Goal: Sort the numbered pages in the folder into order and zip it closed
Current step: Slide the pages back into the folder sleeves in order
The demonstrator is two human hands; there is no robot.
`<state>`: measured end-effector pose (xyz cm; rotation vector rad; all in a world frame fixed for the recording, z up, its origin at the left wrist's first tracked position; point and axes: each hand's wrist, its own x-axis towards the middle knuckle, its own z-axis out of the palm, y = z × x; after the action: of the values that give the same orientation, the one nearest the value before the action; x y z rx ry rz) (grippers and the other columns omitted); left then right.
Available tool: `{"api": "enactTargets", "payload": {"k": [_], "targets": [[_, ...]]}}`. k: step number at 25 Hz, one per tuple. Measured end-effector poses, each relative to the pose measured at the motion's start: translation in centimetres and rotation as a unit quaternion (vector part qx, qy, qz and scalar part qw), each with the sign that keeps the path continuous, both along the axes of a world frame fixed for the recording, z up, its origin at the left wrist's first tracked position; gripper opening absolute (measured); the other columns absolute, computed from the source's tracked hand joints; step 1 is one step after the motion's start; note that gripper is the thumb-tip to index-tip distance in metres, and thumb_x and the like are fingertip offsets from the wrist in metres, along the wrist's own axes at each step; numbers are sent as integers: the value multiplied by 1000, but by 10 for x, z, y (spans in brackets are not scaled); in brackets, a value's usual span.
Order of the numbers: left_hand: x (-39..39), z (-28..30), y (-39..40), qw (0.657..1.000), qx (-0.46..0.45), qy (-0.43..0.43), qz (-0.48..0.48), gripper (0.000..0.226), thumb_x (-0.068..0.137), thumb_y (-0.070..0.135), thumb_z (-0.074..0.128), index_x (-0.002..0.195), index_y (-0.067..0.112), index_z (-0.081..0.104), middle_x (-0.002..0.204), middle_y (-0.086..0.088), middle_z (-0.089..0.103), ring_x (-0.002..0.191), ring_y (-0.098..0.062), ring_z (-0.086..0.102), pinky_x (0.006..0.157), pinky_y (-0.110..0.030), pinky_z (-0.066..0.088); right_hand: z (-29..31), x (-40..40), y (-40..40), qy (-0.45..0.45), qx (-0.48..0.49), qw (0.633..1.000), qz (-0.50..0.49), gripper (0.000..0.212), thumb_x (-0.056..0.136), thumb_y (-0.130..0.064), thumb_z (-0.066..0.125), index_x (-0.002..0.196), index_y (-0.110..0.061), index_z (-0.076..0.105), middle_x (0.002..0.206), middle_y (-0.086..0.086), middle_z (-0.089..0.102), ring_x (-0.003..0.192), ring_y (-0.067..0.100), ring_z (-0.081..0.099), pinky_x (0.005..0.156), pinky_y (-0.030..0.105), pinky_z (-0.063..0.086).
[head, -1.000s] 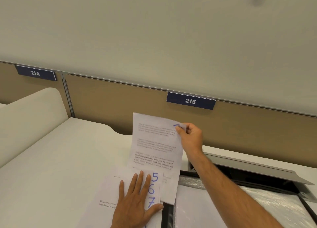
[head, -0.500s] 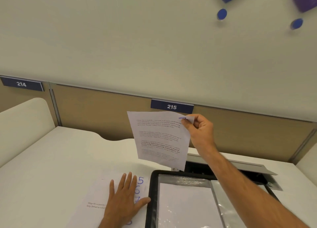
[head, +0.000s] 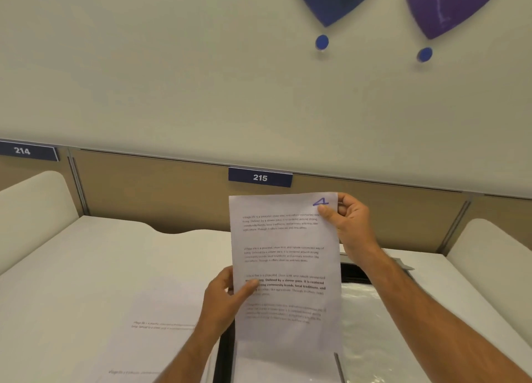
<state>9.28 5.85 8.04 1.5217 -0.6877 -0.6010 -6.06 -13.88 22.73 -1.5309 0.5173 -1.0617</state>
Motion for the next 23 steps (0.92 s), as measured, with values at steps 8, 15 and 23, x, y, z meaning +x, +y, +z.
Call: {"api": "enactTargets", "payload": {"k": [8,15,23], "targets": [[-88,14,-18,993,-28,113,3,16,89,17,73,102,8,73,93,-7,78,83,-27,75,76,-45,62,-52,-84,-18,33,99,994,1,28,86,-5,74,114,-4,67,102,13,77,88,30,75,74,41,63],[-130,5,-54,992,-8,128,21,18,88,21,75,102,9,74,90,-5,78,82,-26,76,78,-50,61,-112,-147,-32,176,166,966,92,54,65,-17,91,112,0,72,108,18,75,98,39,72,89,57,56],[-151,-8,-113,994,3,110,17,16,96,31,66,97,19,75,88,1,78,80,-19,75,73,-38,62,-118,-173,-79,193,157,968,37,31,79,-5,81,110,-5,74,104,12,77,95,33,74,90,56,57]]}}
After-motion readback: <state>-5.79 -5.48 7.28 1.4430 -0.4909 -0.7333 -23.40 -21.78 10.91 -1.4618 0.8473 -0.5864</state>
